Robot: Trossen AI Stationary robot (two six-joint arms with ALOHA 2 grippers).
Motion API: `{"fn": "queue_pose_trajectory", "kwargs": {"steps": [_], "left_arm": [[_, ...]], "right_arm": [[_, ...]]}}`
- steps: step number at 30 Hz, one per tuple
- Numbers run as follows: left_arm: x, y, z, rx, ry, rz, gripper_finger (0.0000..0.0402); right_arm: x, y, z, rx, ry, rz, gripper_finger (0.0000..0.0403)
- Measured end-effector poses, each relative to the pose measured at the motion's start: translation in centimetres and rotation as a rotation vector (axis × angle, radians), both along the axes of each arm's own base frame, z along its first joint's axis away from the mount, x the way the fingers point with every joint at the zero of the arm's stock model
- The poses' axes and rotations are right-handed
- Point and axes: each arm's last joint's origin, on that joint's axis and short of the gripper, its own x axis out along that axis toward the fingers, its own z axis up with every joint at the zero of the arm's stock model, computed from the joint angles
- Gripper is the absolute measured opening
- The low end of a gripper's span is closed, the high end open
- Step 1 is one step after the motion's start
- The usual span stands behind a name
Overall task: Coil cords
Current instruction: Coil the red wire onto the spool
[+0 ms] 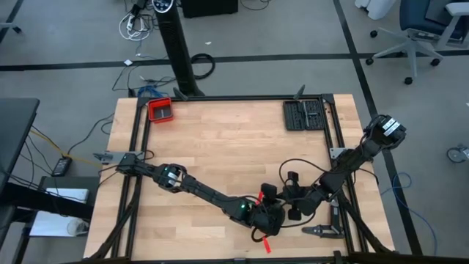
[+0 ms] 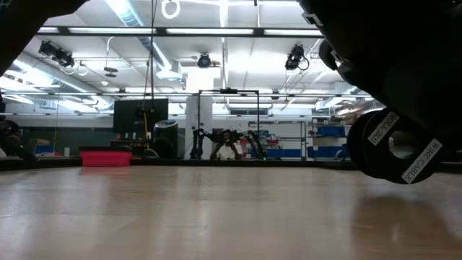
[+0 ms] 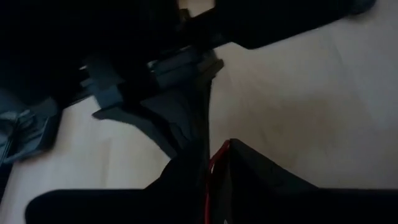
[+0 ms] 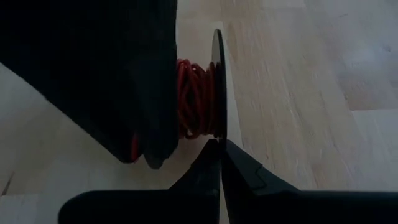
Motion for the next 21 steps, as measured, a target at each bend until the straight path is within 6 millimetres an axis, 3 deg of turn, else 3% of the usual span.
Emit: {"fn": "queue_pose_trajectory", "kwargs": {"steps": [8, 21], "left_arm": [[-0.01, -0.10, 0.19, -0.071, -0.079, 0.108, 0.0071], [-0.14, -0.45, 0.20, -0.084, -0.087, 0.113, 0.0056]], "right_arm": [[0.02, -0.04, 0.02, -0.008, -0.007, -0.009, 0.0000], [0.02, -0.02, 0.02, -0.005, -0.007, -0.006, 0.0000]]}}
